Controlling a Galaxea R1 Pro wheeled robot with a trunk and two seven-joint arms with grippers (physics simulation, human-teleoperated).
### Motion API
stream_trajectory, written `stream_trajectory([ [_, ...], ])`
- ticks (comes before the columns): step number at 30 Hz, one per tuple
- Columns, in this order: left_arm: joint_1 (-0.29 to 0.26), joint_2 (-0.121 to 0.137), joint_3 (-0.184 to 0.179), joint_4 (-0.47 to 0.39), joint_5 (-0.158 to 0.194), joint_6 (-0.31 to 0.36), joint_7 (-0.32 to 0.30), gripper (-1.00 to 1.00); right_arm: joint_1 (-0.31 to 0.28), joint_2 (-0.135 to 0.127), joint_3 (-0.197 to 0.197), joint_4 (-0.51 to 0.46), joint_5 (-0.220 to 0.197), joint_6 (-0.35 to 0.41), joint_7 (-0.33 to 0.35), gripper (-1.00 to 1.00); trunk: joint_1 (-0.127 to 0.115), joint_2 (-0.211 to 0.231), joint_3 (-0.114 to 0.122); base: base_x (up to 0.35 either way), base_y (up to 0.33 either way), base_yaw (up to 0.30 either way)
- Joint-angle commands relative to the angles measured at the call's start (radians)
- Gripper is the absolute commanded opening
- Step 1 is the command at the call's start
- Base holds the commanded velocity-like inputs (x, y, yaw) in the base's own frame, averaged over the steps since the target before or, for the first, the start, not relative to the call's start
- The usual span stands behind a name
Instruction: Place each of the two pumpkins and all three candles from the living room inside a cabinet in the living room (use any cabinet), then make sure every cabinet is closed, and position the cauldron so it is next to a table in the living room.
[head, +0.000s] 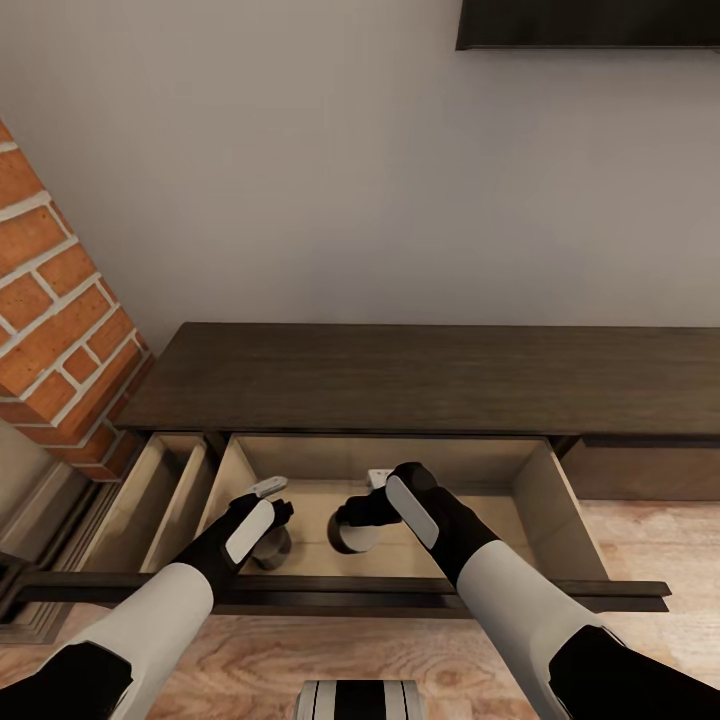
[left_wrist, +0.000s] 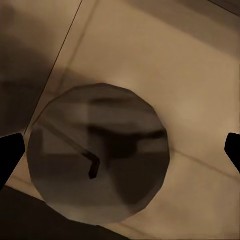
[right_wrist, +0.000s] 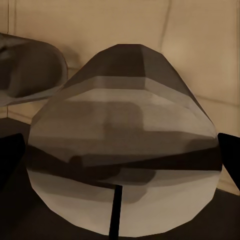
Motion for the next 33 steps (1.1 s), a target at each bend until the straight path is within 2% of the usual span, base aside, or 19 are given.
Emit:
stream_trajectory([
  [1, 0.000, 0.000, 0.000, 0.000, 0.000, 0.001, 0.000, 1.00, 0.000, 0.000, 0.000, 0.001, -0.001, -0.001, -0.001, -1.00, 0.000, 0.000, 0.000, 0.000, 0.000, 0.000],
  [4, 0.000, 0.000, 0.000, 0.000, 0.000, 0.006, 0.003, 1.00, 0.000, 0.000, 0.000, 0.003, 0.006, -0.003, -0.008, -1.00, 0.000, 0.000, 0.000, 0.000, 0.000, 0.000],
  [6, 0.000, -0.003, 0.000, 0.000, 0.000, 0.023, 0.004, 1.00, 0.000, 0.000, 0.000, 0.003, 0.007, -0.014, -0.038, -1.00, 0.000, 0.000, 0.000, 0.000, 0.000, 0.000],
  [7, 0.000, -0.005, 0.000, 0.000, 0.000, 0.033, 0.004, 1.00, 0.000, 0.000, 0.000, 0.004, 0.006, -0.025, -0.064, -1.00, 0.000, 0.000, 0.000, 0.000, 0.000, 0.000],
  [10, 0.000, -0.008, 0.000, -0.001, 0.000, 0.074, 0.004, 1.00, 0.000, 0.002, 0.000, 0.003, -0.002, -0.091, -0.214, -1.00, 0.000, 0.000, 0.000, 0.000, 0.000, 0.000],
  [12, 0.000, -0.009, 0.000, -0.008, 0.000, 0.090, 0.004, 1.00, 0.000, 0.003, 0.000, 0.002, -0.004, -0.109, -0.255, -1.00, 0.000, 0.000, 0.000, 0.000, 0.000, 0.000],
  [19, 0.000, -0.003, 0.001, -0.019, 0.001, 0.103, 0.001, 1.00, 0.000, 0.003, 0.000, 0.001, -0.004, -0.116, -0.275, -1.00, 0.000, 0.000, 0.000, 0.000, 0.070, 0.000],
  [27, -0.001, -0.008, 0.001, -0.026, 0.003, 0.110, 0.001, 1.00, 0.004, 0.003, 0.000, 0.001, -0.005, -0.116, -0.273, -1.00, 0.000, 0.000, 0.000, 0.000, 0.043, 0.000],
  [29, -0.001, -0.005, 0.001, -0.067, 0.003, 0.160, 0.001, 1.00, 0.004, 0.003, 0.000, 0.002, -0.005, -0.116, -0.272, -1.00, 0.000, 0.000, 0.000, 0.000, 0.002, 0.000],
  [32, 0.007, 0.001, 0.002, -0.207, 0.009, 0.324, -0.001, 1.00, 0.005, 0.002, 0.001, 0.002, -0.004, -0.115, -0.275, -1.00, 0.000, 0.000, 0.000, 0.000, 0.000, 0.000],
  [33, 0.009, 0.003, 0.002, -0.240, 0.009, 0.357, -0.002, 1.00, 0.005, 0.002, 0.001, 0.002, -0.004, -0.114, -0.276, -1.00, 0.000, 0.000, 0.000, 0.000, 0.000, 0.000],
])
